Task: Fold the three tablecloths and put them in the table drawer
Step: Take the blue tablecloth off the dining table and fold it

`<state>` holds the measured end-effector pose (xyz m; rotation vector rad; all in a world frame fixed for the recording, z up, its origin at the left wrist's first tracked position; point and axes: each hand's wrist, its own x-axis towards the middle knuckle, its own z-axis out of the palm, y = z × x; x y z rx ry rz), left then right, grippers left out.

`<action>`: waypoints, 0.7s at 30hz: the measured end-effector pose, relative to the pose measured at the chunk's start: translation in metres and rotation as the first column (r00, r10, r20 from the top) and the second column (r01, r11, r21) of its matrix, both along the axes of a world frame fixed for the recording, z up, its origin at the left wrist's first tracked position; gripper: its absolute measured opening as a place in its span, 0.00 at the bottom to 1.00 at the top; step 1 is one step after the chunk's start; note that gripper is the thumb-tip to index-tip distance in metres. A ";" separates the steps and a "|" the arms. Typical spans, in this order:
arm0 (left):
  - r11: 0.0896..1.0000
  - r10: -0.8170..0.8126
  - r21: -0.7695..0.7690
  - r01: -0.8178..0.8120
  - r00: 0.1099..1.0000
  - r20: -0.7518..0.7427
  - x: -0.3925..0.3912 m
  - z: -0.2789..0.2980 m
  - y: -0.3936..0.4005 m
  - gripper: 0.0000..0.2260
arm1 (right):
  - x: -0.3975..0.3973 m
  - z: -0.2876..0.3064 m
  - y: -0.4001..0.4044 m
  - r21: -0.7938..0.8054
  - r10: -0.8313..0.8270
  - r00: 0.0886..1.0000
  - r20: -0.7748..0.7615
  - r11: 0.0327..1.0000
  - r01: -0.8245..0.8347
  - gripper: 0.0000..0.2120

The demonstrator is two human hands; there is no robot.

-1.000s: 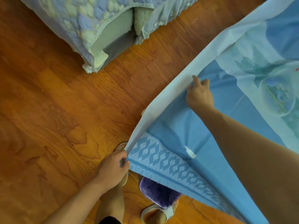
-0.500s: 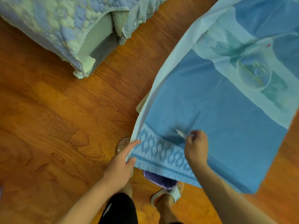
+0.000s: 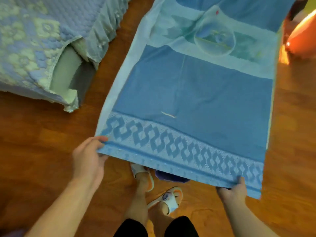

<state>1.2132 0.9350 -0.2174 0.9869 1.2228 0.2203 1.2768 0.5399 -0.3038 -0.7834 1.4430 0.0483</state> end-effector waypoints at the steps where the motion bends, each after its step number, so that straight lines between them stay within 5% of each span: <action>1: 1.000 0.023 0.007 -0.023 1.000 -0.019 -0.001 -0.006 0.001 0.11 | -0.003 -0.006 -0.020 0.035 -0.041 0.998 0.041 0.999 0.040 0.15; 4: 0.993 -0.025 0.111 0.045 0.984 -0.176 -0.006 -0.029 -0.001 0.09 | -0.016 0.000 -0.066 0.169 0.087 0.993 0.074 0.981 -0.099 0.29; 6: 0.972 -0.104 0.176 0.155 0.957 -0.270 -0.009 -0.040 0.001 0.07 | -0.008 0.014 -0.082 0.243 -0.093 0.994 0.059 0.967 0.076 0.07; 12: 0.812 -0.378 0.246 0.529 0.798 -0.469 -0.021 -0.052 0.010 0.17 | 0.007 0.075 -0.088 0.009 -0.006 0.992 0.124 1.000 0.005 0.03; 17: 0.806 -0.438 0.128 0.577 0.729 -0.527 -0.030 -0.056 0.011 0.16 | 0.004 0.092 -0.104 -0.031 0.114 0.993 -0.004 0.993 -0.114 0.04; 21: 0.900 -0.411 -0.064 0.432 0.788 -0.458 -0.036 -0.061 0.010 0.16 | -0.009 0.084 -0.116 0.050 0.093 0.995 -0.043 0.995 -0.090 0.08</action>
